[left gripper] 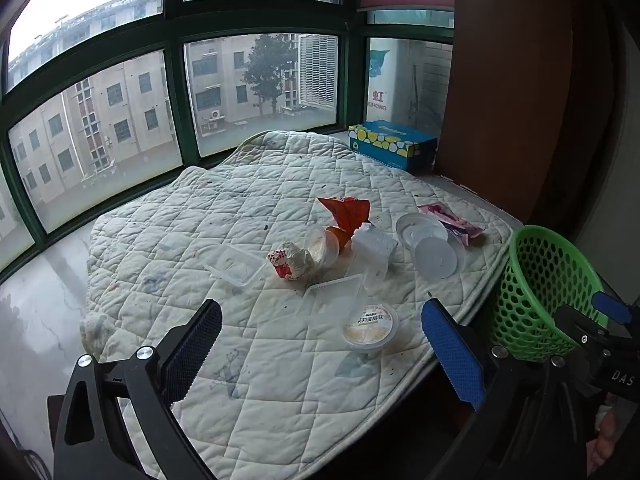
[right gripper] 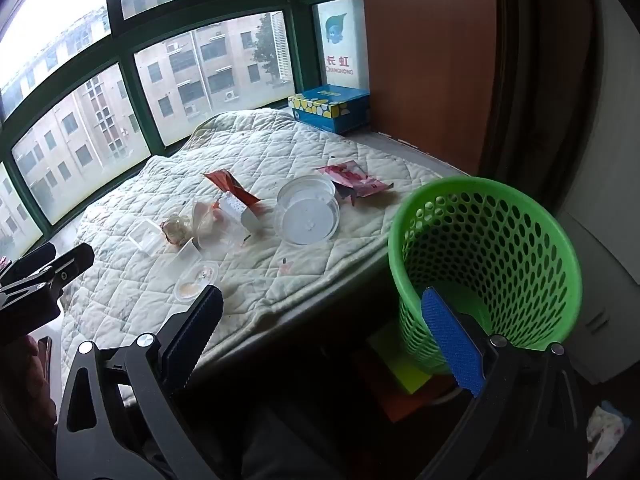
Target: Collect trash
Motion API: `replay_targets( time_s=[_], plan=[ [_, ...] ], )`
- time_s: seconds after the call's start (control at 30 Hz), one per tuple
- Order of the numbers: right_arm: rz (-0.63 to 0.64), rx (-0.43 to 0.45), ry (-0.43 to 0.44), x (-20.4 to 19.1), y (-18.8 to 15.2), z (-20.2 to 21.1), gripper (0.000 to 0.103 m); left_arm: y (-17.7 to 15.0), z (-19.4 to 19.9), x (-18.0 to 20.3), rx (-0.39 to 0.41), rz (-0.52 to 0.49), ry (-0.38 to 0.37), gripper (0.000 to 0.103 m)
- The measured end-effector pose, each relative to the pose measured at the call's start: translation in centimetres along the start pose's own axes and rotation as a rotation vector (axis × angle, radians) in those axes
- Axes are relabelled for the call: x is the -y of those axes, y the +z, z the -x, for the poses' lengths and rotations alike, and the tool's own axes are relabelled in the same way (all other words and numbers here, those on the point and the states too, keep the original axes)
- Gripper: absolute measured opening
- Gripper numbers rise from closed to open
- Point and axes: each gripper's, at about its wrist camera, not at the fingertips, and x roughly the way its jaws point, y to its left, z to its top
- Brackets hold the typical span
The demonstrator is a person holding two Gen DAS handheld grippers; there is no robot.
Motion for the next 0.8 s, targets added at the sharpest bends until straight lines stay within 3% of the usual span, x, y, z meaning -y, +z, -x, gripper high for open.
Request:
replay_targets(
  time_s=[0.8],
  plan=[
    [-0.014, -0.003, -0.005, 0.32, -0.19, -0.03, 0.098, -0.38, 0.13, 0.15, -0.013, -0.004, -0.014, 0.097]
  ],
)
